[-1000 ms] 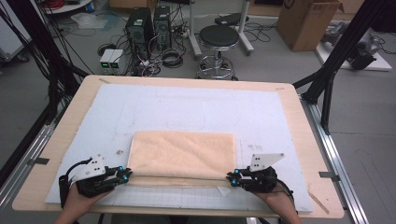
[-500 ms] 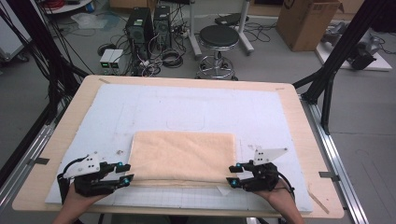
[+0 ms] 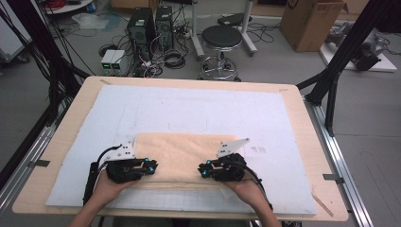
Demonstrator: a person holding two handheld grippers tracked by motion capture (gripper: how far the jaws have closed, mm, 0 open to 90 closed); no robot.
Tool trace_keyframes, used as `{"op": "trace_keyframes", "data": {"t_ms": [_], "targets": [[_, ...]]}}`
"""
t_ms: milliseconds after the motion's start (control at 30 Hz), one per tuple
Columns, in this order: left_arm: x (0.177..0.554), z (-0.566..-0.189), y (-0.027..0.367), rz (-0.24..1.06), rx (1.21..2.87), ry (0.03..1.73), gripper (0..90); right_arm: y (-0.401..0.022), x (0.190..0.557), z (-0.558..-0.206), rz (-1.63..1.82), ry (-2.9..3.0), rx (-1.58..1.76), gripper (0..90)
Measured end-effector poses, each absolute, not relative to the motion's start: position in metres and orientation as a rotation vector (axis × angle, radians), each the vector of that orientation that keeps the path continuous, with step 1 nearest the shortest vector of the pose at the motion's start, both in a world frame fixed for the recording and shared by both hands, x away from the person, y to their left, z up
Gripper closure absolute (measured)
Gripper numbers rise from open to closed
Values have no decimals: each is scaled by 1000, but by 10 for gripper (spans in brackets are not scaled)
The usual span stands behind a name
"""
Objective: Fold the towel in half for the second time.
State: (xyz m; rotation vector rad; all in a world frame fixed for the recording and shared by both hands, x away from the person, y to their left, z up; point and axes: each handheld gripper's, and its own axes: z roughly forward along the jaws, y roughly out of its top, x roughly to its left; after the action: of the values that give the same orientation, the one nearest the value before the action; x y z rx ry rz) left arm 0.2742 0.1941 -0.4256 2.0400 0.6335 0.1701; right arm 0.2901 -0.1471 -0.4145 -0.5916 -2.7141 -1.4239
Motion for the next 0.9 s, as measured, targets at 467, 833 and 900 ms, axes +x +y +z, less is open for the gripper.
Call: {"op": "trace_keyframes", "data": {"t_ms": [467,833,900], "targets": [[258,-436,192,108,2130,581,809,-130,279,-430,-1223,-2818,-435,813],[258,-428,222,170,2067,627,796,-168,275,-418,-1348,-2817,-495,771],[256,-429,226,173,2070,636,796,-179,273,-421,-1353,-2818,-505,743]]}}
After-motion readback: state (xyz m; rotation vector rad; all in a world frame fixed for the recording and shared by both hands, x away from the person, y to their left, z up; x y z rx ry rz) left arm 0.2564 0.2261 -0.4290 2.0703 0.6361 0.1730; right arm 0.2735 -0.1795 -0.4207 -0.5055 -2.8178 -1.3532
